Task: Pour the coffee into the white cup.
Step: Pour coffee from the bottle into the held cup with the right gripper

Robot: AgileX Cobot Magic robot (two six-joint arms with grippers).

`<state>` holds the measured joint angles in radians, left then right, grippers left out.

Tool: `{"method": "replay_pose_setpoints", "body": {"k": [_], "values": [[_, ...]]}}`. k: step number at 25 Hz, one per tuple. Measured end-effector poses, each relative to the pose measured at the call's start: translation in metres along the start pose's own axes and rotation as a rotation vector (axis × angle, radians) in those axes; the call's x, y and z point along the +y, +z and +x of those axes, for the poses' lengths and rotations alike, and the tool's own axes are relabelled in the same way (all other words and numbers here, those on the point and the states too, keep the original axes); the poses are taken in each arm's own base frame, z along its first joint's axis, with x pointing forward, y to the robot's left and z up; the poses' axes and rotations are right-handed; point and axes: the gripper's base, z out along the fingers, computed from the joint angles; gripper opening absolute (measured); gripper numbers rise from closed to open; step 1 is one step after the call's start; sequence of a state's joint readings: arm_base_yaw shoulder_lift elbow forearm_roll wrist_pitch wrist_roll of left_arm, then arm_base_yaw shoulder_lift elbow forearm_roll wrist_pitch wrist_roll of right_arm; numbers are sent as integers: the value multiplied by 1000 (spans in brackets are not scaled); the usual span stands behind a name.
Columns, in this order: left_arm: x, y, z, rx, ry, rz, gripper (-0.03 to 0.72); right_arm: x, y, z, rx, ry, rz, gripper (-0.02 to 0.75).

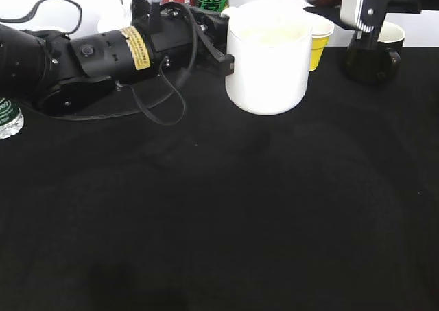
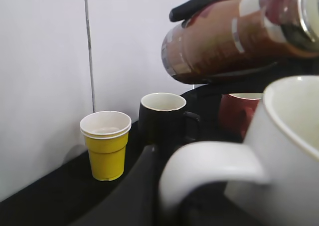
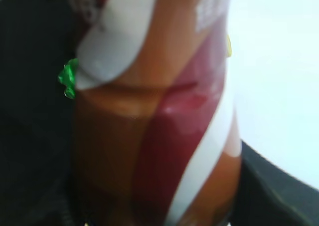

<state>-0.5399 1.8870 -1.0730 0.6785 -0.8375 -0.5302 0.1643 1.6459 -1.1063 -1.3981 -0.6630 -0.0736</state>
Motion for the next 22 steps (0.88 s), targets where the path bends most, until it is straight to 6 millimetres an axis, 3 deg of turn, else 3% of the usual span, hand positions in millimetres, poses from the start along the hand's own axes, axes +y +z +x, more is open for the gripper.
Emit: {"method": "replay_pose_setpoints", "body": {"k": [22], "values": [[-7,0,5,54,28,75,55,0,0,3,30,-226,-6,521]]}}
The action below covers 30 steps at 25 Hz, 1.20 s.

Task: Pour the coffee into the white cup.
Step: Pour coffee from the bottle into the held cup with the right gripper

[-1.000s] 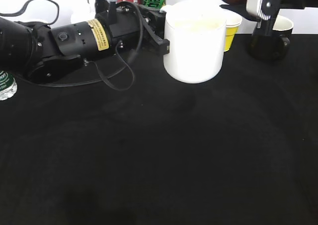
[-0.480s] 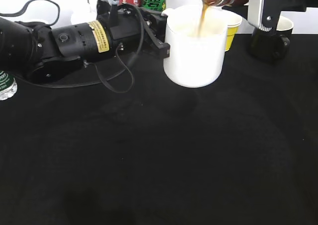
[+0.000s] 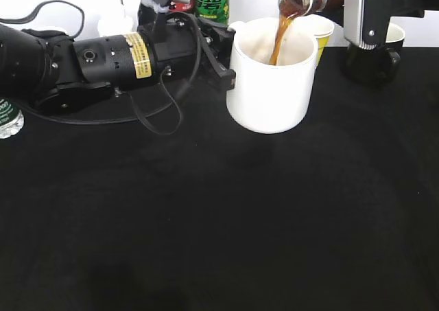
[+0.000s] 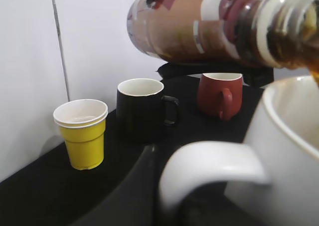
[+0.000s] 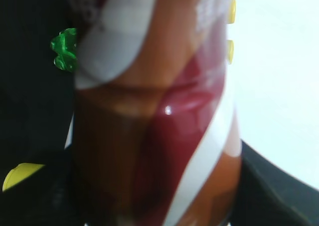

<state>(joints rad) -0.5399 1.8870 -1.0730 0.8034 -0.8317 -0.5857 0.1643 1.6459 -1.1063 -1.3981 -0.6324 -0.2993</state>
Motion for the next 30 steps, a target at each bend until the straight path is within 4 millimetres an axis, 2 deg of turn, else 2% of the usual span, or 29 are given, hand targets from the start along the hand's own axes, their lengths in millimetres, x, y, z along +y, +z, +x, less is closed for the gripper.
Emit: {"method": "replay_pose_setpoints", "body": {"k": [24,30], "values": [[1,0,3,29,4,-14,55,0,0,0,0,-129,0,521],[1,0,3,32,5,-15,55,-1,0,-2,-24,-93,10,521]]}}
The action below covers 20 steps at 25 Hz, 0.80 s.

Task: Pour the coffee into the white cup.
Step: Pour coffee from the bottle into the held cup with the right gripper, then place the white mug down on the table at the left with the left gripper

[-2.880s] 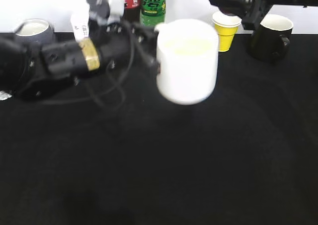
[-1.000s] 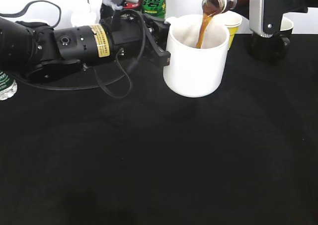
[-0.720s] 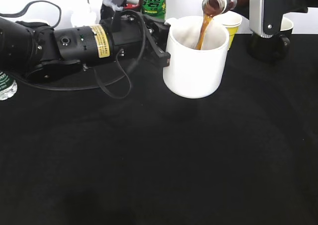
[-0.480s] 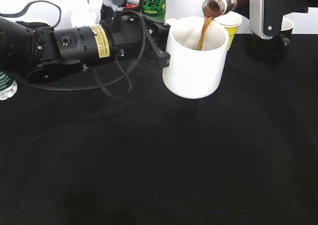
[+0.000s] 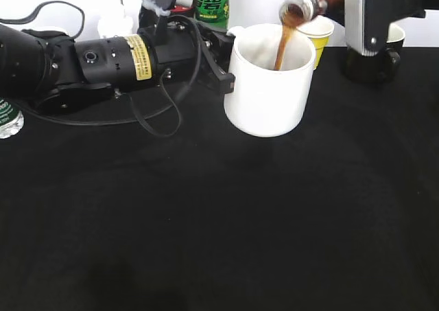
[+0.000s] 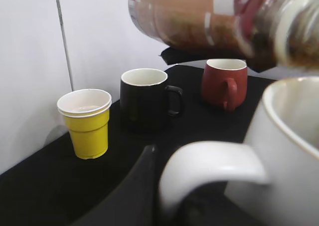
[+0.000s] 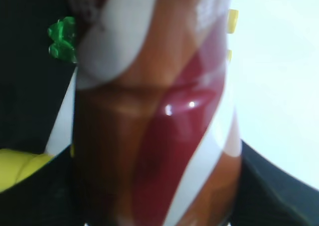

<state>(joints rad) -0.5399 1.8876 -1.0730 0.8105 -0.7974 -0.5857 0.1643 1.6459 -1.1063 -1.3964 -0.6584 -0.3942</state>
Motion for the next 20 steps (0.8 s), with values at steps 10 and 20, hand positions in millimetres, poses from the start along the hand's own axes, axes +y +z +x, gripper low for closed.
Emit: {"method": "replay_pose_setpoints", "body": {"k": [10,20], "values": [[8,-24,-16,-54,21,-19,55,-6,-1,-14,-180,1007,-18,521],[41,-119,41,56,-35,-295,55,-9,-3,-20,-255,1333,-60,521]]}}
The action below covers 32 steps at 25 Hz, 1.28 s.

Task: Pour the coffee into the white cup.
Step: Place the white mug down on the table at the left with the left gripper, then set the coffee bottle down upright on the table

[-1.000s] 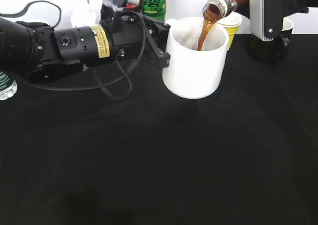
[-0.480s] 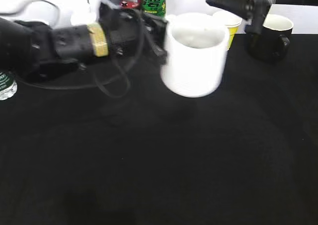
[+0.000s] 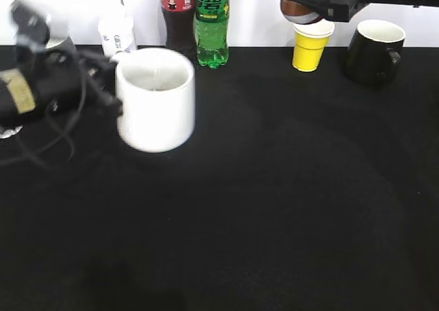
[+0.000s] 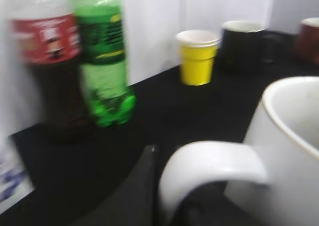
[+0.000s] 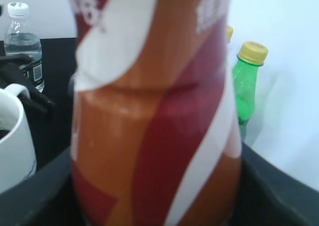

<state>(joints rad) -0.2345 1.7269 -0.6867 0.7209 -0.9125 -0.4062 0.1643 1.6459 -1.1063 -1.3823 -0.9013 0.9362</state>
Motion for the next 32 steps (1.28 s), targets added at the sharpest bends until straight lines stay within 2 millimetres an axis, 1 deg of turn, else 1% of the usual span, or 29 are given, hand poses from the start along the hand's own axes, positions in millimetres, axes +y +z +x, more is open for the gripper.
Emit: {"method": "replay_pose_setpoints", "body": {"k": [2,5,7,10,12,13,17,18,20,21,23,27,30,32], "values": [[3,-7,6,-28,8,-87,55,0,0,0,-1,1,1,521],[17,-3,15,-129,-45,-214,55,0,0,0,-1,1,1,520],[26,0,32,-138,-83,-291,55,0,0,0,-1,1,1,520],[35,5,62,-62,-117,-379,55,0,0,0,-1,2,2,520],[45,12,74,-46,-143,-437,55,-1,0,0,2,3,7,520],[48,15,77,-57,-151,-450,55,-2,0,1,7,4,17,520],[51,19,80,-76,-154,-456,60,-3,0,1,12,10,36,519],[50,19,80,-80,-155,-454,87,-5,0,0,5,23,50,519],[50,19,79,-94,-152,-453,218,-6,0,0,-6,40,69,519],[50,18,80,-92,-152,-452,255,-6,0,0,-7,42,71,519],[44,10,85,-64,-163,-453,274,-7,0,0,-3,43,77,519],[27,-18,85,-20,-179,-454,276,-8,-1,4,21,54,93,519],[19,-33,74,-35,-176,-454,276,1,-4,26,67,120,91,519],[15,-40,66,-52,-171,-454,276,4,-13,46,78,167,136,519]]}}
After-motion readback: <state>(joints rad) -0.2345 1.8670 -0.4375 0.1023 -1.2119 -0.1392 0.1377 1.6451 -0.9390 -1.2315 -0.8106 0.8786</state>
